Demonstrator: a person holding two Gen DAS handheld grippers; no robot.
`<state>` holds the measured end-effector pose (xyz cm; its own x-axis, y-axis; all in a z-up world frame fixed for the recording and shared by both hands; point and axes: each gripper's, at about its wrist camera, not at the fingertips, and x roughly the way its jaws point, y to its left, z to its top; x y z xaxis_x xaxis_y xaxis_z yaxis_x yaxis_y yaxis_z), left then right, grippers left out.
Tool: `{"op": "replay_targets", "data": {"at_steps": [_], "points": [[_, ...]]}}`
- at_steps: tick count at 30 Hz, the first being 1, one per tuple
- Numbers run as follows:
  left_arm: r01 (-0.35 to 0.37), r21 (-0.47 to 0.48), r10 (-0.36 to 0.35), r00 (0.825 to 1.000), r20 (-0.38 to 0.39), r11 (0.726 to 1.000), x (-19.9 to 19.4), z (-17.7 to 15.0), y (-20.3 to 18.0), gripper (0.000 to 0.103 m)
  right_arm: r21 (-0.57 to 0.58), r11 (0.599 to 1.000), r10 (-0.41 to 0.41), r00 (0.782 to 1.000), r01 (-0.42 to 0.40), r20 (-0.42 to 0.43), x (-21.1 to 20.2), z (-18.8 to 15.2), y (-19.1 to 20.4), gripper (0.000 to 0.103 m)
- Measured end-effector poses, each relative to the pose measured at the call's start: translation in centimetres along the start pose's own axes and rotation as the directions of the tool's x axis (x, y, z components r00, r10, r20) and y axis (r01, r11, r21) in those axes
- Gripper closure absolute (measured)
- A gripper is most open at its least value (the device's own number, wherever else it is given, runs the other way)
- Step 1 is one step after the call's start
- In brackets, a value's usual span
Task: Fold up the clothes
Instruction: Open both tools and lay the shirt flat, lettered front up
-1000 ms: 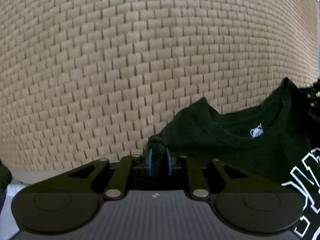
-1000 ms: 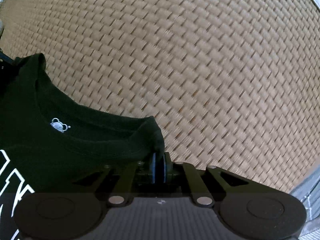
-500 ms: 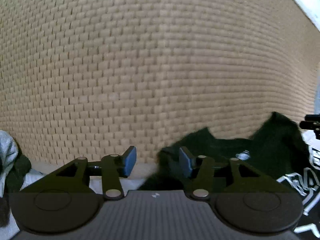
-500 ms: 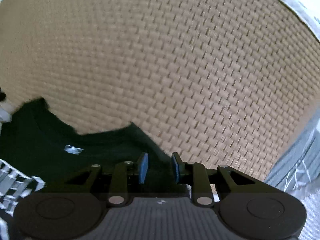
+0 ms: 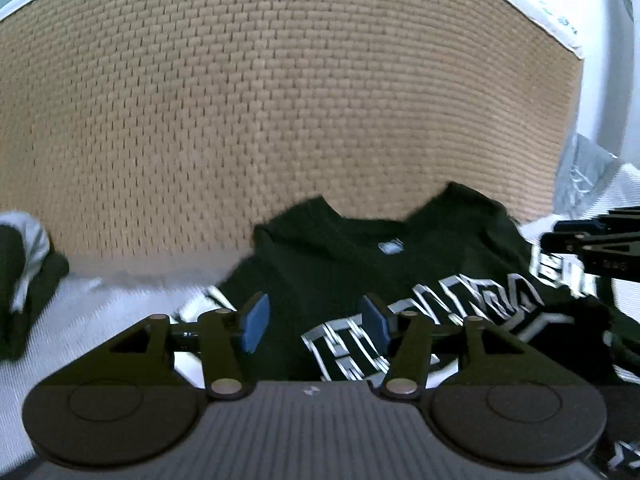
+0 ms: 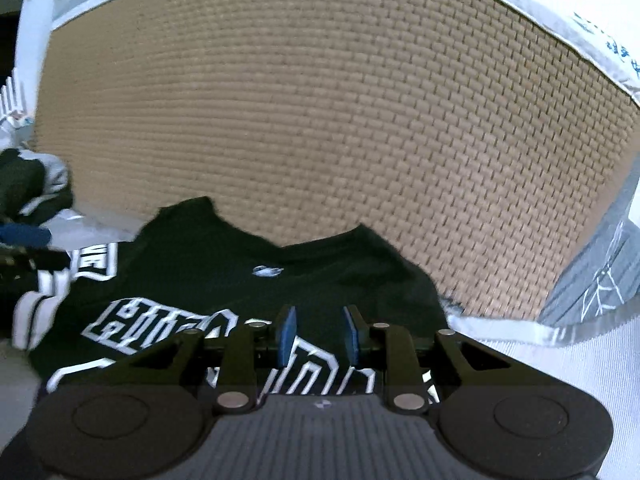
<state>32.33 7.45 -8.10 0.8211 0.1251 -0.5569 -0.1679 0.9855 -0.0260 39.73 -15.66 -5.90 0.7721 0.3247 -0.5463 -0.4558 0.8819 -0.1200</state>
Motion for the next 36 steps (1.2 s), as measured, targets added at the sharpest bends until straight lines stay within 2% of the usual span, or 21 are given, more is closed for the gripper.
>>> {"op": "replay_targets", "data": {"at_steps": [3, 6, 12, 19, 24, 26, 29, 33, 36], "points": [[0.019, -0.024, -0.019, 1.000, -0.011, 1.000, -1.9, -1.3, -0.9, 0.045, -0.002, 1.000, 0.013, 1.000, -0.013, -0.008, -1.4, -0.8, 1.5, 0.075], [0.008, -0.041, -0.008, 1.000, -0.023, 0.999, -3.6, -2.4, -1.7, 0.043, 0.022, 1.000, 0.022, 0.999, -0.021, -0.026, -3.1, -1.8, 2.7, 0.075], [0.007, 0.011, -0.006, 0.997, -0.074, 1.000, -6.8, -4.7, -3.7, 0.030, 0.013, 0.999, 0.036, 0.999, -0.036, -0.036, -7.9, -4.4, 5.4, 0.072], [0.051, -0.023, -0.054, 0.990, -0.132, 0.998, -9.7, -7.3, -4.7, 0.029, 0.056, 0.997, 0.055, 0.996, -0.051, -0.072, -11.8, -7.5, 6.0, 0.070], [0.054, -0.019, -0.057, 0.983, -0.175, 0.998, -11.1, -8.9, -5.4, 0.029, 0.052, 0.998, 0.052, 0.995, -0.048, -0.089, -13.9, -9.2, 6.6, 0.067], [0.070, -0.024, -0.073, 0.976, -0.203, 0.997, -11.3, -9.7, -5.7, 0.029, 0.055, 0.997, 0.060, 0.994, -0.055, -0.094, -14.8, -9.8, 6.8, 0.067], [0.094, -0.050, -0.104, 0.955, -0.279, 0.994, -10.9, -10.7, -5.8, 0.029, 0.054, 0.997, 0.067, 0.993, -0.063, -0.093, -16.0, -10.6, 7.3, 0.065], [0.109, -0.094, -0.134, 0.936, -0.326, 0.990, -10.7, -11.9, -5.4, 0.029, 0.040, 0.996, 0.085, 0.991, -0.081, -0.102, -17.0, -11.7, 8.0, 0.063], [0.104, -0.106, -0.134, 0.929, -0.344, 0.989, -10.6, -12.7, -5.0, 0.029, 0.032, 0.996, 0.086, 0.989, -0.082, -0.119, -17.2, -12.7, 8.2, 0.062]]}}
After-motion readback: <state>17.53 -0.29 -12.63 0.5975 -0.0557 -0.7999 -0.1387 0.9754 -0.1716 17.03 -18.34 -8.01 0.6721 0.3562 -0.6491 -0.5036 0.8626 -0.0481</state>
